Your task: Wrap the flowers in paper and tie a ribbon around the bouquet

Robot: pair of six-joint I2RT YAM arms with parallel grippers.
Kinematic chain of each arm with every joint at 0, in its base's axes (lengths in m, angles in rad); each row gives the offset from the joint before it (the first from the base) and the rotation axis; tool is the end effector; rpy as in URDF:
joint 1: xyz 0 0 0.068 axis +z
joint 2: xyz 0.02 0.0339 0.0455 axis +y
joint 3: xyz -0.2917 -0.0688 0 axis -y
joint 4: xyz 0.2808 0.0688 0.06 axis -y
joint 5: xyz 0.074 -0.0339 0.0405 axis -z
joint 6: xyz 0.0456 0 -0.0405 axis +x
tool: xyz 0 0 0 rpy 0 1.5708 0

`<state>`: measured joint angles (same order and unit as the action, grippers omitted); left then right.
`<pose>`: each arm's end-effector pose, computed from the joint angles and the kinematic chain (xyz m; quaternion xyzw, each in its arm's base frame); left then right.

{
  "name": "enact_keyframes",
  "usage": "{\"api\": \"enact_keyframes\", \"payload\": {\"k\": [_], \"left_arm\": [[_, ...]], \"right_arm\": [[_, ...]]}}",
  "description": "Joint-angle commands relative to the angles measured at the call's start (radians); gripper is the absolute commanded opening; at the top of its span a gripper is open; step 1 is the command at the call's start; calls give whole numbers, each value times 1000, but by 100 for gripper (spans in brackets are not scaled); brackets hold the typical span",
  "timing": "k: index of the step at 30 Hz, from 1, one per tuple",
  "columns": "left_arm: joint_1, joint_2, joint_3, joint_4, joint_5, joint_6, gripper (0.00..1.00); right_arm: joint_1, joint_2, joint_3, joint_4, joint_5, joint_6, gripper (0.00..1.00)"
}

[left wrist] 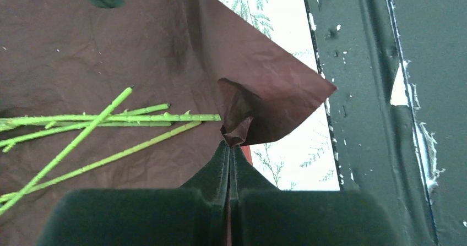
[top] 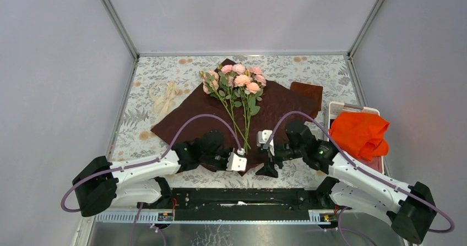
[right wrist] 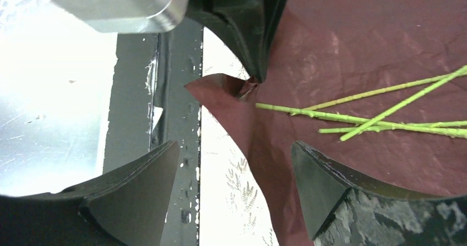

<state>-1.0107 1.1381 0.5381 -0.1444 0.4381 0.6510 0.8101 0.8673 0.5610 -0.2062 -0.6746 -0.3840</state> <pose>0.1154 -0.2205 0.1912 0.7190 0.5383 -0.2659 0.3500 0.1260 0.1737 0.2547 -0.5961 0.5797 0.3799 0.4052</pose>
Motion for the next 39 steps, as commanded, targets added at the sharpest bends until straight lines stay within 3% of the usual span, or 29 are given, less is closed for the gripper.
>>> {"api": "enact_keyframes", "payload": {"k": [1,8,16,20,24,29,30,33,35,39], "left_arm": [[67,10,25,-34,142,-47,0],[106,13,25,-37,197,-73,0],[143,11,28,-43,246,-106,0],[150,7,34,-66,263,-117,0],[159,8,41,-72,257,-125,0],[174,3,50,-93,261,-117,1],[177,4,56,-113,259,-106,14],[193,0,92,-207,253,-47,71],[207,-5,125,-311,241,22,85],[225,-22,164,-416,177,54,94]], "right_arm": [[3,56,-29,131,-127,43,83],[4,119,-49,228,161,166,82],[4,215,-72,310,87,325,72],[4,183,-116,370,99,376,59],[4,177,-147,447,107,438,31],[3,165,-169,495,142,465,17],[3,166,-167,492,149,467,12],[1,175,-160,499,147,478,0],[-2,186,-151,499,148,494,0],[-20,215,-129,492,160,537,0]]}}
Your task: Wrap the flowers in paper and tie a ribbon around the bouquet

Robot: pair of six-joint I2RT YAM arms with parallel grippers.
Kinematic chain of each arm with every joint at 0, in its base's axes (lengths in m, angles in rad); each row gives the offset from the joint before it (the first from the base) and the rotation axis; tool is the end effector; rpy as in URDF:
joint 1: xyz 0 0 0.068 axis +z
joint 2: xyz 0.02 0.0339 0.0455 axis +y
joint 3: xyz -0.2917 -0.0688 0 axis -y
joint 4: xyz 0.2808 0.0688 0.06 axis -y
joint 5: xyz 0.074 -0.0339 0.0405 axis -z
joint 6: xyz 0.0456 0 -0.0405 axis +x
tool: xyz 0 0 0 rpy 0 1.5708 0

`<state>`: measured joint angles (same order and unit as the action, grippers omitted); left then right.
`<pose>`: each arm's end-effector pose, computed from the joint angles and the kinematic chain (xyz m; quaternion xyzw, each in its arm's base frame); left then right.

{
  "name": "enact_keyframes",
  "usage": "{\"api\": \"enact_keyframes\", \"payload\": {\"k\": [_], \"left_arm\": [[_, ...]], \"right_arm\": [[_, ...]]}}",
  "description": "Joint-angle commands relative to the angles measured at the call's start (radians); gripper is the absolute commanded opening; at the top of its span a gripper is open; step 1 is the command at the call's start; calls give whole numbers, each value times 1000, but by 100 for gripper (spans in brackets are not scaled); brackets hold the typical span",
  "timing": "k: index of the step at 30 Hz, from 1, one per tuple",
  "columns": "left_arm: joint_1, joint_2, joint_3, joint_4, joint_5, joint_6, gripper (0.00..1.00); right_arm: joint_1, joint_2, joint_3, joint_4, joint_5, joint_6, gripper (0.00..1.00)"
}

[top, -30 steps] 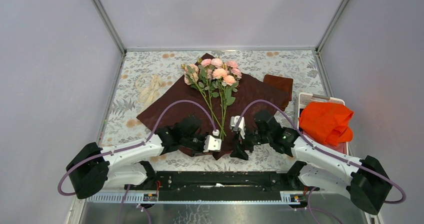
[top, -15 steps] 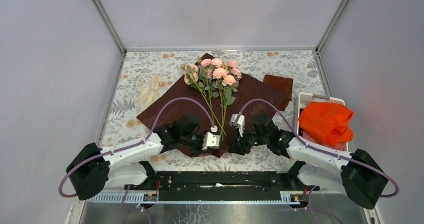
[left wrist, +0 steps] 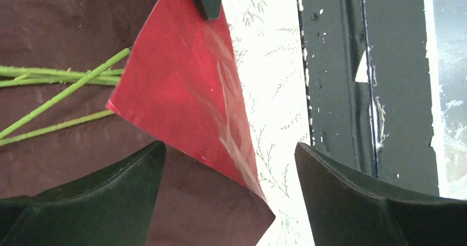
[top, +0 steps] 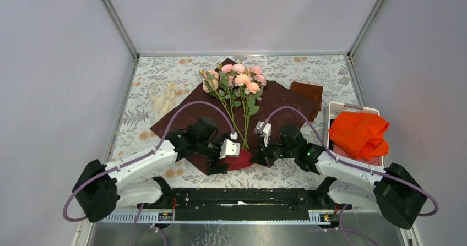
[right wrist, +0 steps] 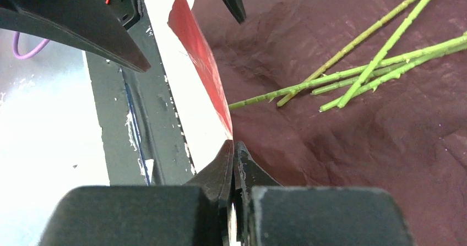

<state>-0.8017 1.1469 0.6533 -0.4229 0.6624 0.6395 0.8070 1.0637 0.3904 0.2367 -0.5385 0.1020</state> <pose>0.1486 -0.1939 0.2119 0.6694 0.6039 -0.3315 0.2779 0.1476 0.1879 0.1925 -0.4148 0.7137 0.4289 0.3668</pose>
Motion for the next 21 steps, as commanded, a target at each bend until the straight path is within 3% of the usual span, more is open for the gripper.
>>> {"api": "enact_keyframes", "payload": {"k": [1,6,12,15,18,19,21], "left_arm": [[16,-31,52,-134,-50,47,96],[16,46,96,-56,-33,-91,95],[21,199,167,-29,6,-173,74],[22,211,175,-11,17,-178,51],[37,198,171,22,4,-201,5],[45,189,166,34,-4,-211,0],[67,174,156,53,-30,-217,0]], "right_arm": [[-22,27,45,49,33,61,0],[-34,50,54,49,46,71,0],[-51,46,41,77,48,75,0],[-63,51,32,91,25,77,0],[-73,50,13,113,7,87,0],[-76,53,5,124,2,94,2],[-81,65,-5,143,2,106,14]]}}
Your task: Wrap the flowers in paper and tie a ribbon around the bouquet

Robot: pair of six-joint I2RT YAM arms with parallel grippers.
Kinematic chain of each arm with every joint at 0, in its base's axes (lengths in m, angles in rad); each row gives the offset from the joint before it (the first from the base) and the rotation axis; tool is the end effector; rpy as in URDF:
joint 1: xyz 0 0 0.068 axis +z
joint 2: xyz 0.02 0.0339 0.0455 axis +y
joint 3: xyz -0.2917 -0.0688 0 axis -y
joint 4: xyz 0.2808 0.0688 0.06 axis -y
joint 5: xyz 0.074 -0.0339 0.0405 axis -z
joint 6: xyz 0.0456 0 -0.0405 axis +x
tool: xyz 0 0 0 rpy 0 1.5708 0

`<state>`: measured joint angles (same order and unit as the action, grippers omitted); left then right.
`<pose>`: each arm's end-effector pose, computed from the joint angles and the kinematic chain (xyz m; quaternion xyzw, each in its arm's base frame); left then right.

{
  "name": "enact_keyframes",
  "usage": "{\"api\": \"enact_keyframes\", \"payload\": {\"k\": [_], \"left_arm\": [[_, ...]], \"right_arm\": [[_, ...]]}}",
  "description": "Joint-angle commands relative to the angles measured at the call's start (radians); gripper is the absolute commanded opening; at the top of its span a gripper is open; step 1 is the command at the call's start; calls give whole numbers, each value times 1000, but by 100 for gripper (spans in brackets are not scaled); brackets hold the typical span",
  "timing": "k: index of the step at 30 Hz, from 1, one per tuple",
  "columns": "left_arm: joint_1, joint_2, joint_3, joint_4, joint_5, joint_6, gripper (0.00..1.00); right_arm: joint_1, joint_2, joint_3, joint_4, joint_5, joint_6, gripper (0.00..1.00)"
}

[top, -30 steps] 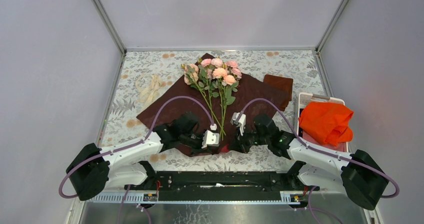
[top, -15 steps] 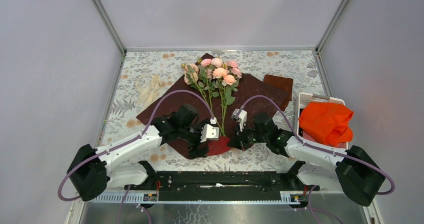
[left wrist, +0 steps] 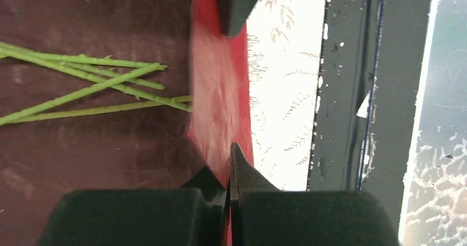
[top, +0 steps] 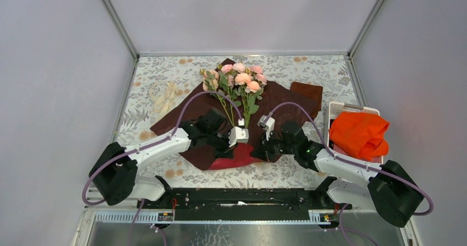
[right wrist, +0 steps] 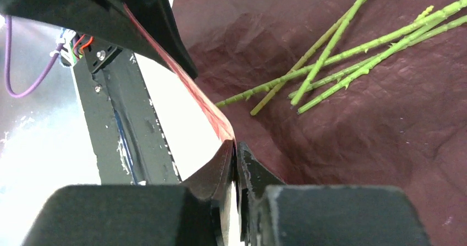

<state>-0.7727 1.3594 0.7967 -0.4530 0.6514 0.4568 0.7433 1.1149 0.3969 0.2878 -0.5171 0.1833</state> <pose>0.1858 -0.2197 0.2059 0.5971 0.6938 -0.3447 0.2080 0.1657 0.1829 0.1885 -0.3575 0.7439 0.4258 0.3707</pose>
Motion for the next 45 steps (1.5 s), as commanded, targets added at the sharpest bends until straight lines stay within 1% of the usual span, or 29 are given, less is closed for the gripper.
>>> {"api": "enact_keyframes", "payload": {"k": [1,2,4,5,6,10,13,16,19,26,28,30,31,34,36,38,40,41,45], "left_arm": [[48,-43,7,93,-32,-32,0],[58,-45,3,99,-41,-25,0],[80,-36,0,108,-45,-13,0],[91,-30,0,114,-48,-14,0],[101,-21,2,121,-53,-16,0],[127,24,7,166,-114,-37,0],[137,68,7,195,-172,-38,0],[139,105,22,204,-205,-41,0],[141,125,29,212,-220,-48,0],[141,156,23,229,-229,-47,0],[141,168,23,230,-227,-52,0],[141,182,30,224,-228,-52,0],[142,187,36,214,-230,-52,5],[141,181,55,184,-246,-39,33],[141,163,55,177,-280,-31,55],[141,139,47,166,-354,-14,69],[141,102,34,142,-414,19,76],[141,68,25,127,-440,37,78],[140,-64,14,42,-519,105,81]], "right_arm": [[-19,26,-13,97,-20,31,22],[-20,39,-13,103,-22,39,30],[-21,72,-19,122,-40,51,42],[-22,91,-26,139,-46,61,47],[-22,110,-35,160,-50,72,49],[-23,179,-61,245,-62,116,51],[-25,198,-59,231,-49,126,50],[-32,180,-84,225,-19,136,50],[-47,147,-101,180,28,136,47],[-72,50,-127,76,183,140,30],[-73,30,-127,35,207,139,21],[-73,20,-129,11,219,143,10],[-74,19,-133,7,214,146,6],[-74,20,-142,12,197,161,0],[-73,19,-136,-9,207,163,0],[-73,16,-121,-42,221,165,0],[-75,19,-101,-79,231,171,0],[-76,24,-87,-100,237,176,0],[-81,59,-24,-196,259,196,0]]}}
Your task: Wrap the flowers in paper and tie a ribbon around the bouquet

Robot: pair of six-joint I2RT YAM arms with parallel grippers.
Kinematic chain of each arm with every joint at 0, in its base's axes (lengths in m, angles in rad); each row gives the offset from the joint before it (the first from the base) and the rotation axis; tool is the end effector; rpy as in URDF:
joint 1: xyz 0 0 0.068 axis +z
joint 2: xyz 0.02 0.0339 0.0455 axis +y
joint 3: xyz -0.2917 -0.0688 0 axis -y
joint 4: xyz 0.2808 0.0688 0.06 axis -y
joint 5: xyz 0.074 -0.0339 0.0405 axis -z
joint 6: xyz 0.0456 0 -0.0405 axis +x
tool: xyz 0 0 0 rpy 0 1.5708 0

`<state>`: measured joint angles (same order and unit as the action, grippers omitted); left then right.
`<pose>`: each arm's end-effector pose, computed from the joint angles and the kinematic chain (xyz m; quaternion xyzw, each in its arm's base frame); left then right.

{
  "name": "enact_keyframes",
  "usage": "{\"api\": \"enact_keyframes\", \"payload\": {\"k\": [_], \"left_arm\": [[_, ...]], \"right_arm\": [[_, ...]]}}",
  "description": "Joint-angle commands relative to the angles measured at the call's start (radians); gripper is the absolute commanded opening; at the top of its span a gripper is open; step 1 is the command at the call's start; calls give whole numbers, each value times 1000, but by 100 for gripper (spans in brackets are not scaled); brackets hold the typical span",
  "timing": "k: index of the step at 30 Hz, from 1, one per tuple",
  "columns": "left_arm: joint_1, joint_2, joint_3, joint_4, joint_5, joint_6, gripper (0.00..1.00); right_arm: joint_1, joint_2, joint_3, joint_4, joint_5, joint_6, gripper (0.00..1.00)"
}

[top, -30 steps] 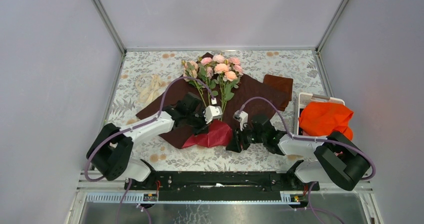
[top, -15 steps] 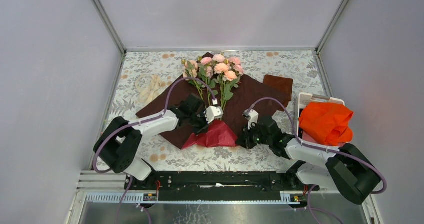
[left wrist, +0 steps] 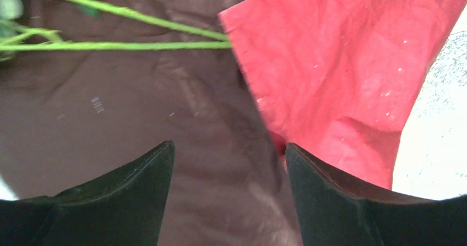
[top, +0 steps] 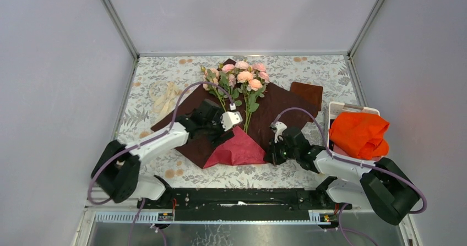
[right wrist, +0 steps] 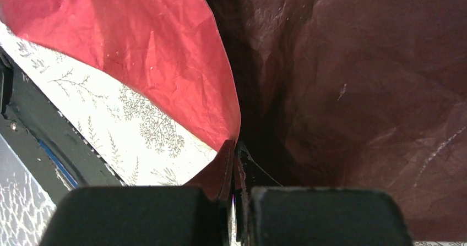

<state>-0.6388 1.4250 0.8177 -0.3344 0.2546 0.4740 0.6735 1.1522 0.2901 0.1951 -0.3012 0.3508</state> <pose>0.2436 -0.1952 0.1956 0.5315 0.7802 -0.1456 0.2959 0.1652 0.1491 0.1332 -0.2076 0.8674 0.3292 0.3102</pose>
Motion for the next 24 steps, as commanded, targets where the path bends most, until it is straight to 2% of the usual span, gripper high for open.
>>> {"api": "enact_keyframes", "payload": {"k": [1,3,5,8,10,13,17,20,24], "left_arm": [[6,-160,-4,-110,-121,106,81],[3,-219,3,-179,-76,131,79],[-22,-263,-3,-228,20,134,67],[-150,-282,-30,-253,114,142,44],[-244,-274,-30,-250,130,159,36],[-300,-237,22,-251,167,163,26],[-314,-173,50,-238,254,174,23],[-317,-108,26,-166,222,165,20],[-318,-95,64,-196,215,164,19]], "right_arm": [[-13,30,97,-120,46,32,0],[-15,41,116,-138,46,43,0],[-16,50,126,-145,41,55,0],[-18,73,147,-171,39,69,0],[-23,94,165,-188,40,73,0],[-30,115,175,-220,33,89,0],[-37,126,182,-215,23,102,0],[-41,127,187,-228,21,102,0],[-50,119,184,-235,24,103,0]]}}
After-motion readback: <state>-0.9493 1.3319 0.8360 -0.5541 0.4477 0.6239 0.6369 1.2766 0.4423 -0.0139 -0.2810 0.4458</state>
